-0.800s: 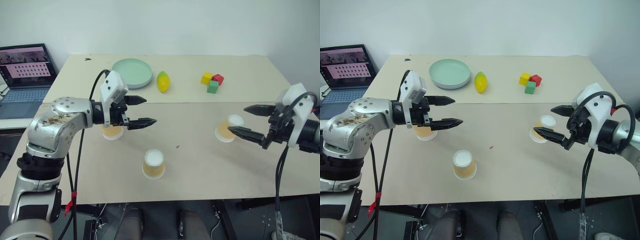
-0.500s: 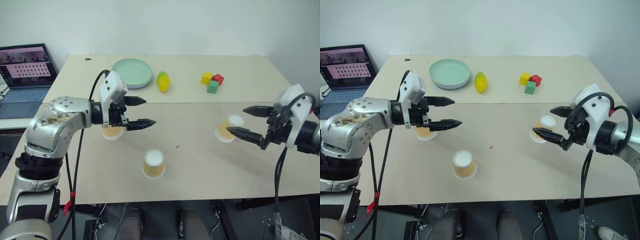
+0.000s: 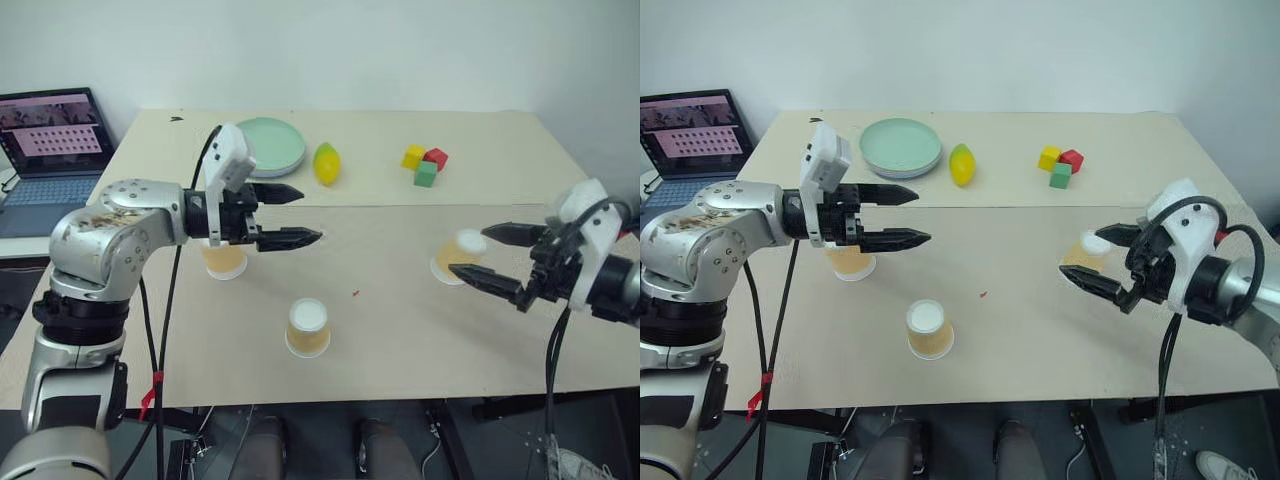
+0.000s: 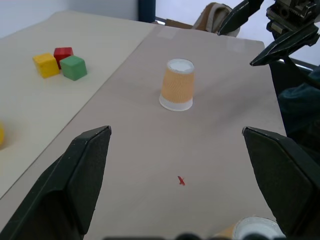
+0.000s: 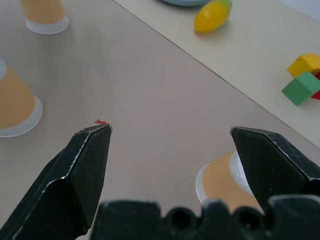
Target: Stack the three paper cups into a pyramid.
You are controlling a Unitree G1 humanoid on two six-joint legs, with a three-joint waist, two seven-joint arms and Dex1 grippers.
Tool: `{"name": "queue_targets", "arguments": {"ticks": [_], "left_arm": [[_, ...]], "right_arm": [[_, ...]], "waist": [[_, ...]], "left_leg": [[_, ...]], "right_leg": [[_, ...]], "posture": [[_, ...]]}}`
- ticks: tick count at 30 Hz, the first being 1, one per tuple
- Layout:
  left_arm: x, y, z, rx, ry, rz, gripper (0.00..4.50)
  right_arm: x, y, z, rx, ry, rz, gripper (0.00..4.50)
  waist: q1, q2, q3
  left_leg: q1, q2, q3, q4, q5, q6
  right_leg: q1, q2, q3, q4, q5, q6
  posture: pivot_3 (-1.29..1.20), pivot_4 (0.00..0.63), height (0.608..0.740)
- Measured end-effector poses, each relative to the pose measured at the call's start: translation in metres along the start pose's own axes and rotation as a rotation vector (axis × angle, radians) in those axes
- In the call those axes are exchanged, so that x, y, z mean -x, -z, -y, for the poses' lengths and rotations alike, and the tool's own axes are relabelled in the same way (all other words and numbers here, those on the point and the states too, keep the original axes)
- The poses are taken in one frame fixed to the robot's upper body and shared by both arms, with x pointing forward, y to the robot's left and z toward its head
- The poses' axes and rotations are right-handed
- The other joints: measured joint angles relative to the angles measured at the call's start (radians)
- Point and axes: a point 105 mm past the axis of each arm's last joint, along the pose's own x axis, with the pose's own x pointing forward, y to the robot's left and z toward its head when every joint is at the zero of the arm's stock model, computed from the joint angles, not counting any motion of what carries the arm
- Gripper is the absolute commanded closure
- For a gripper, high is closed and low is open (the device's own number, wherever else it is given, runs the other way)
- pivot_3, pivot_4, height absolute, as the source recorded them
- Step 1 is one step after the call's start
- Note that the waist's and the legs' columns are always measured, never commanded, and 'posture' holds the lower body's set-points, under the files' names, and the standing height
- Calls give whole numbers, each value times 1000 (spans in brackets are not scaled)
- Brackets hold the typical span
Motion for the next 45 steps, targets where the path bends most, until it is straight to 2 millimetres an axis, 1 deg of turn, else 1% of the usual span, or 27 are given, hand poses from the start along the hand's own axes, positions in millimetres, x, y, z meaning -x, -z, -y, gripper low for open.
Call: {"name": "queue_targets", "arguments": {"ticks": [7, 11, 13, 14, 16, 18, 21, 23, 25, 28, 31, 34, 37, 38, 39, 42, 44, 45], "left_arm": [[-3, -2, 2, -6, 43, 8, 17], [-4, 0, -1, 1, 31, 7, 17], [-5, -1, -3, -15, 17, 12, 17], [-6, -2, -3, -18, 15, 17, 17], [-8, -3, -2, -17, 16, 24, 17], [-7, -2, -1, -14, 21, 15, 17], [0, 3, 7, -25, 57, -33, 17], [1, 10, 11, -24, 71, -58, 17], [-2, 16, 11, -15, 73, -78, 17], [-3, 15, 7, -12, 46, -70, 17], [3, 16, 5, -5, 34, -92, 17], [21, 31, 7, 17, 8, -164, 17], [23, 46, 7, 56, -16, -185, 17], [24, 49, 4, 61, -44, -186, 17], [24, 45, 0, 57, -83, -162, 17], [26, 26, -19, 14, -232, -65, 17], [35, 12, -37, -7, -368, -13, 17], [43, 7, -46, -7, -439, 7, 17]], "right_arm": [[-1, -3, -13, -40, -32, 32, 0], [-1, -3, -13, -48, -30, 35, 0], [-1, -2, -9, -49, -10, 33, 0], [0, -1, -4, -42, 13, 34, 0], [3, 4, 12, -43, 89, 23, 0], [4, 12, 17, -60, 110, 4, 0], [2, 13, 8, -79, 62, 17, 0], [0, 10, -3, -83, 4, 40, 0], [-1, 6, -12, -73, -36, 51, 0], [-2, 4, -16, -73, -58, 60, 0], [-3, 2, -20, -84, -96, 76, 0], [-4, -9, -32, -107, -207, 127, 0], [-6, -15, -39, -104, -284, 141, 0], [-7, -15, -40, -97, -308, 130, 0], [-10, -14, -40, -97, -321, 118, 0], [-19, -9, -35, -102, -335, 99, 0], [-25, -7, -31, -93, -338, 88, 0], [-28, -7, -29, -89, -344, 85, 0]], "waist": [[0, 0, 0], [0, 0, 0], [2, 0, 0], [2, 0, 0], [3, 0, 0], [4, 0, 0], [-4, 0, 0], [-5, 0, 0], [-3, 0, 0], [-2, 0, 0], [-1, 0, 0], [-15, 0, 0], [-14, 0, 0], [-14, 0, 0], [-12, -1, 1], [-4, -2, 1], [-4, -2, 1], [-4, -2, 1]], "left_leg": [[-1, 0, 0, 2, 0, 0], [-1, 0, 0, 2, 0, 0], [-1, 0, 0, 2, 0, 0], [-1, 0, 0, 2, 0, 0], [-1, 0, 0, 2, 0, 0], [-1, 0, 0, 2, 0, 0], [-1, 0, 0, 2, 0, 0], [0, 0, 0, 2, 0, 0], [-1, 0, -1, 3, 0, 0], [-1, 0, -1, 4, 0, 0], [-2, 0, -1, 4, 0, 0], [-1, 0, 0, 2, 0, 0], [-1, 1, -1, 3, 0, 0], [-1, 1, -1, 3, 0, 0], [-1, 1, -1, 4, 0, 0], [-1, 0, -1, 6, 0, 0], [-2, 0, -1, 6, 0, 0], [-3, 0, -1, 5, 0, 0]], "right_leg": [[0, 1, 1, 0, 0, 0], [1, 1, 1, 0, 0, 0], [1, 1, 1, 0, 0, 0], [1, 1, 1, 0, 0, 0], [1, 1, 1, 0, 0, 0], [0, 1, 1, 0, 0, 0], [0, 2, 2, 0, 0, 0], [0, 2, 2, 1, 0, 0], [1, 2, 2, 1, 0, 0], [1, 2, 2, 0, 0, 0], [0, 2, 2, 0, 0, 0], [0, 2, 4, 0, 0, 0], [0, 2, 3, 1, 0, 0], [0, 2, 2, 1, 0, 0], [1, 2, 2, 1, 0, 0], [1, 2, 2, 0, 0, 0], [0, 2, 3, 0, 1, 1], [0, 2, 3, 0, 1, 1]], "posture": [[0, 150, 740], [0, 150, 740], [0, 150, 740], [0, 150, 740], [0, 150, 740], [0, 150, 740], [0, 150, 740], [0, 150, 740], [0, 150, 740], [0, 150, 740], [0, 150, 740], [0, 150, 740], [0, 150, 740], [0, 150, 740], [0, 150, 740], [0, 150, 740], [0, 150, 740], [0, 150, 740]]}}
